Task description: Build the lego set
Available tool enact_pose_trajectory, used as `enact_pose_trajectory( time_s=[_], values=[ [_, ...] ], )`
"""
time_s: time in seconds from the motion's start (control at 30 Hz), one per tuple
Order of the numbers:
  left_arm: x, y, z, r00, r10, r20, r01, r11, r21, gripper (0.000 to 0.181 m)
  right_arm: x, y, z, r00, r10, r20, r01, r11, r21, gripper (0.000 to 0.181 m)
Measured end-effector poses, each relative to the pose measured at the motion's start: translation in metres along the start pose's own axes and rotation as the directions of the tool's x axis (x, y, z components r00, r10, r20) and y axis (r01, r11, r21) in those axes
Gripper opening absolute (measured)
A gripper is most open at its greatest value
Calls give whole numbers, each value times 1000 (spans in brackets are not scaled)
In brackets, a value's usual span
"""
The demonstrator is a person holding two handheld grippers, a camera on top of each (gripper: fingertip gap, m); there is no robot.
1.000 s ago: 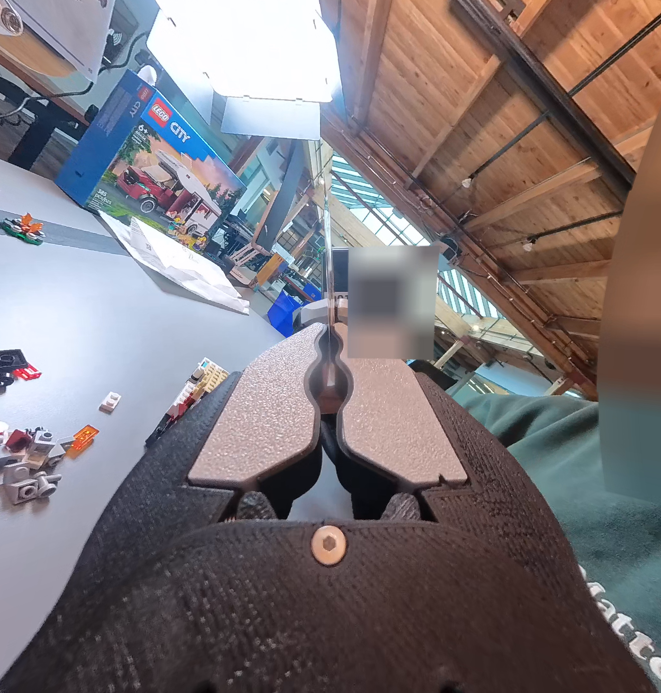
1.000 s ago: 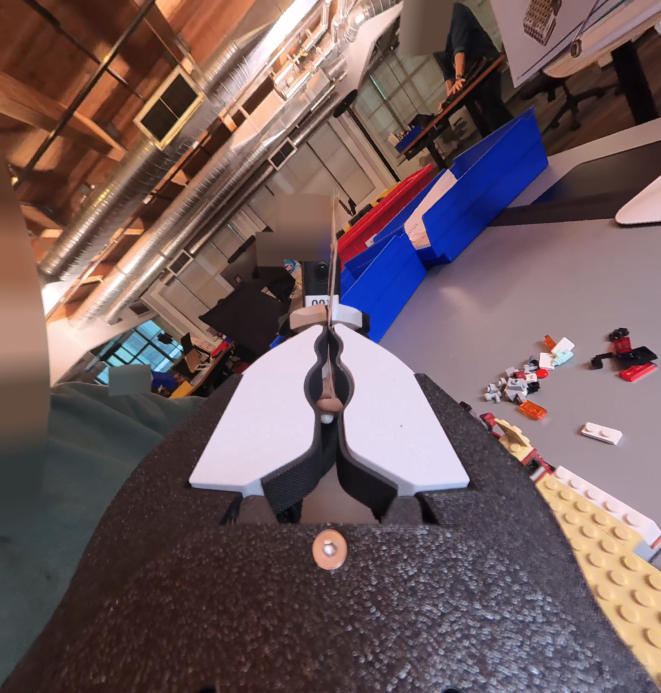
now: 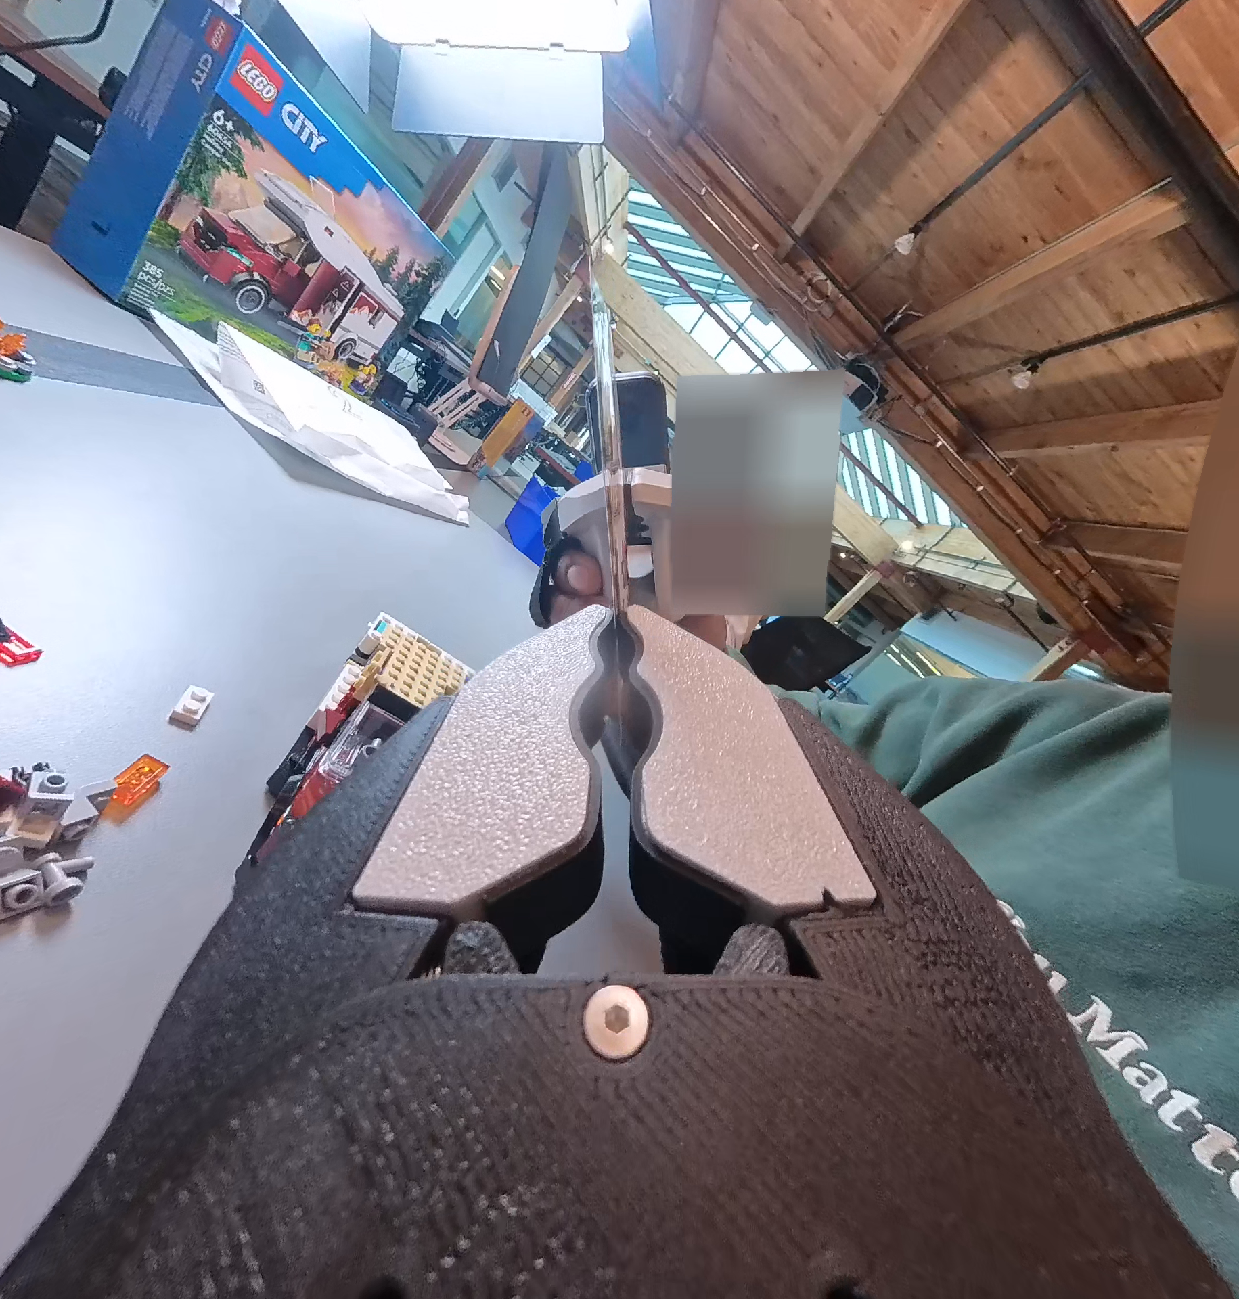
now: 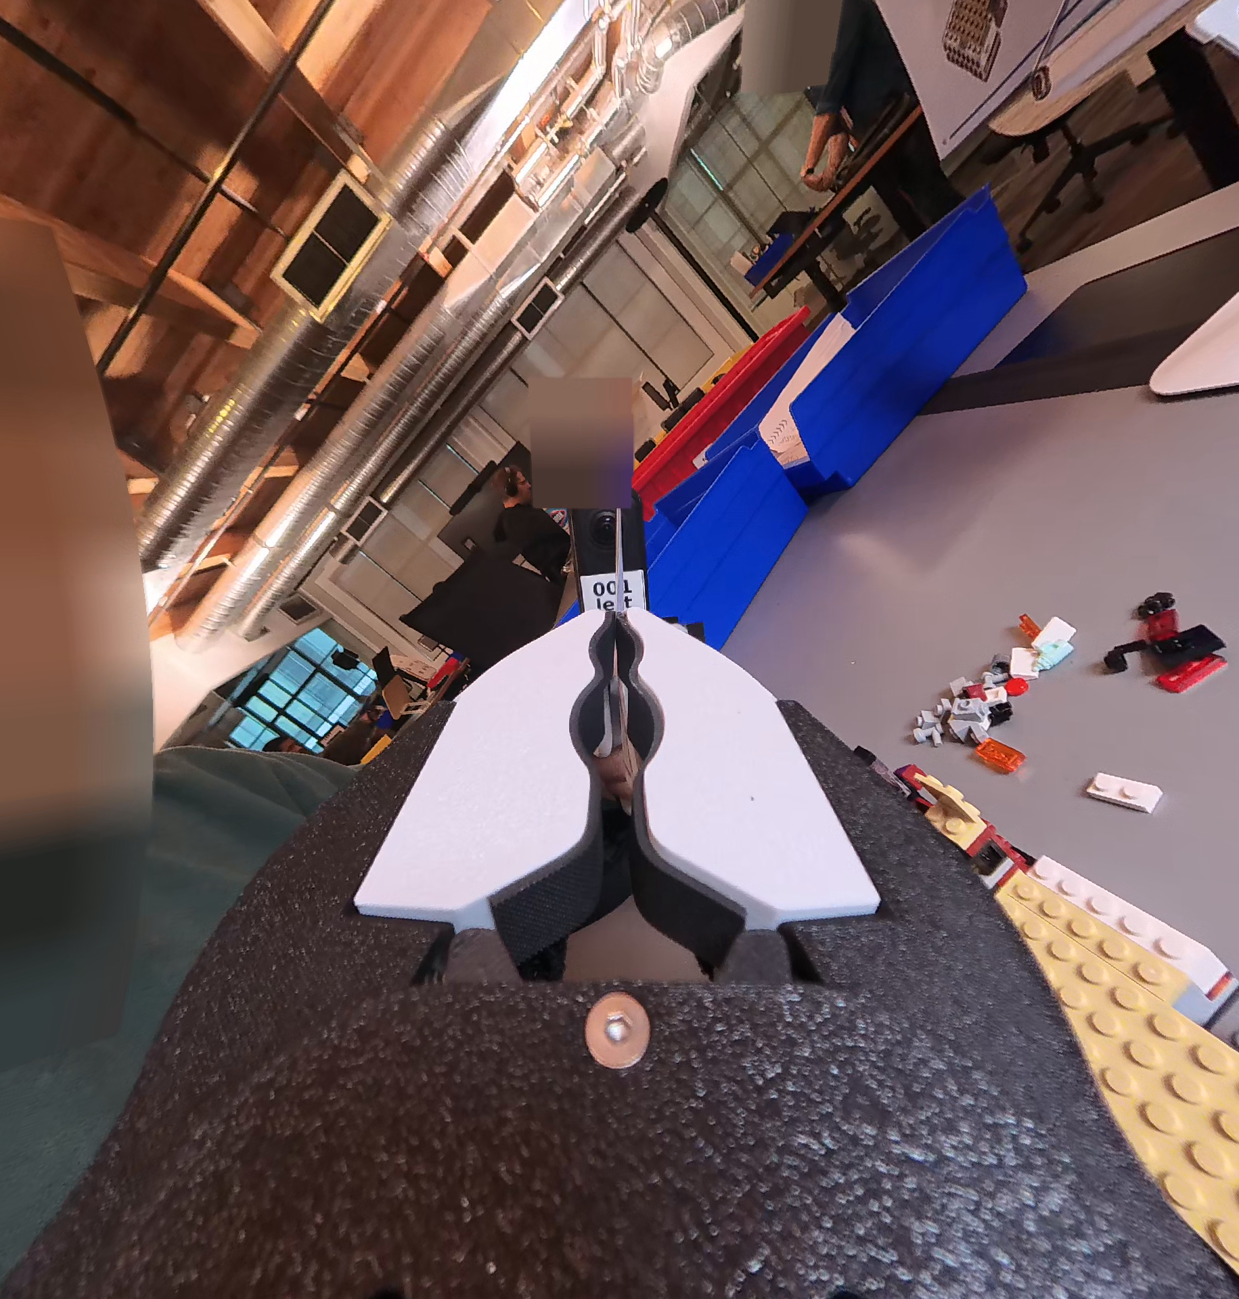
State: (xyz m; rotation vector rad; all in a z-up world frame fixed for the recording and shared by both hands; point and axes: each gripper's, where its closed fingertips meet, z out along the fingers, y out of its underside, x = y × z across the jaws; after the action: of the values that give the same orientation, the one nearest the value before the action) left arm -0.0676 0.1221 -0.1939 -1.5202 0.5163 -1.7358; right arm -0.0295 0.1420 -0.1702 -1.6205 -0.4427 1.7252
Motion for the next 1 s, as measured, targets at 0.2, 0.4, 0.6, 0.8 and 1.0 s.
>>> enact_pose_trajectory(
  time_s=[0.2,0.4,0.6,0.8,1.0],
  values=[
    [3,3,2,1000,6,-11,-6,1000,-11,0,0,-2,0,1000,-4,-1,4,1000,9,0],
    [6,0,2,1000,9,-20,-9,1000,3,0,2,0,0,998,-66,-9,66,998,-6,11],
    [7,-10,-3,1000,2,-27,0,998,59,0,4,16,4,997,-63,36,66,993,-94,24],
    [7,-10,-3,999,-2,-35,5,998,63,0,-9,30,15,991,-119,59,125,985,-115,0],
    [12,4,4,998,48,-48,-49,999,-20,1,-7,24,5,995,-78,57,88,972,-216,0]
  ],
)
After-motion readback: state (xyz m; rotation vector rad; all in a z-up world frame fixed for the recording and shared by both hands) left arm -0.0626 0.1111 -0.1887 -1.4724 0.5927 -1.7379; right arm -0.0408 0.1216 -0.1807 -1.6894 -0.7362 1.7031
